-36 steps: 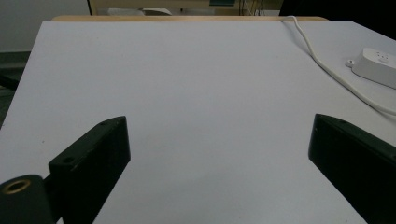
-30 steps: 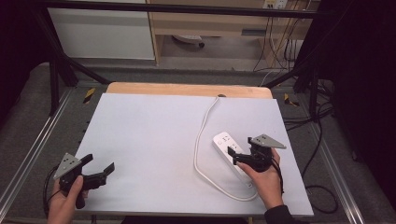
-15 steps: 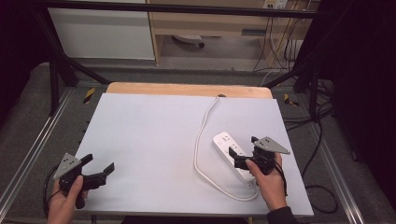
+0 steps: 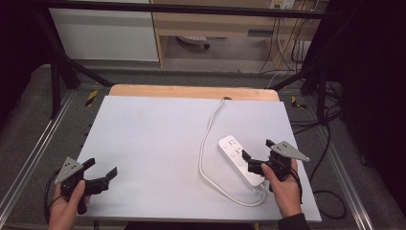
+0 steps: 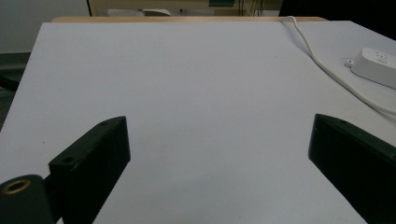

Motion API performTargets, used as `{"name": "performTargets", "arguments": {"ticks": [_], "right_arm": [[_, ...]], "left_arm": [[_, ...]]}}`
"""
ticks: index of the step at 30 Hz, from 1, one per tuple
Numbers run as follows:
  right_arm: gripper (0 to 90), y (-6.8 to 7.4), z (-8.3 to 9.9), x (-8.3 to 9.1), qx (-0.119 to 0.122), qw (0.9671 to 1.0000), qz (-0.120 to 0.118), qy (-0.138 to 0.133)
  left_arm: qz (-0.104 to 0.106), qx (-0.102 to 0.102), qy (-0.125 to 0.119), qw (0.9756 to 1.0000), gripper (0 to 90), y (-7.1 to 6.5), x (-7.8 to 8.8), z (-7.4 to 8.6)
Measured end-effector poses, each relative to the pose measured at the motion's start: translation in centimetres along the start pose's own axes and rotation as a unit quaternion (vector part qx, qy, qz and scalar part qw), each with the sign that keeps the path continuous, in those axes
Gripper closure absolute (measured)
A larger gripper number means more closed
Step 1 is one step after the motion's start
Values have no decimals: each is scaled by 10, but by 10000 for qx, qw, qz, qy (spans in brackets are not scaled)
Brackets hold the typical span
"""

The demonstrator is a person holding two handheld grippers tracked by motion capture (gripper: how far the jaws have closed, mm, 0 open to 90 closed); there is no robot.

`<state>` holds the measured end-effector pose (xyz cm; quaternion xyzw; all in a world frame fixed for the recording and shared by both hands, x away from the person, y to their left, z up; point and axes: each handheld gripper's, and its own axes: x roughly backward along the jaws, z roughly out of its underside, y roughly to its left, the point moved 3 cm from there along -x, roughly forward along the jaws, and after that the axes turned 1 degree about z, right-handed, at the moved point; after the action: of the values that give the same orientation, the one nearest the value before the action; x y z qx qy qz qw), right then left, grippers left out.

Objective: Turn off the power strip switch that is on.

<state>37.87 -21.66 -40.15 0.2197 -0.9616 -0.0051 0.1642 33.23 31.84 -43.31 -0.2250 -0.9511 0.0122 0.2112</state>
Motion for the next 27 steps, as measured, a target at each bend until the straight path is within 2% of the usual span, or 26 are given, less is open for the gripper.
{"name": "performTargets", "arguments": {"ticks": [14, 27], "right_arm": [[13, -13, -3, 11, -49, 9997, 113, -199], [13, -33, 1, 16, -166, 9992, 299, -198]], "left_arm": [[3, -9, 4, 10000, 53, 0, 0, 0], [-1, -19, 0, 10000, 53, 0, 0, 0]]}}
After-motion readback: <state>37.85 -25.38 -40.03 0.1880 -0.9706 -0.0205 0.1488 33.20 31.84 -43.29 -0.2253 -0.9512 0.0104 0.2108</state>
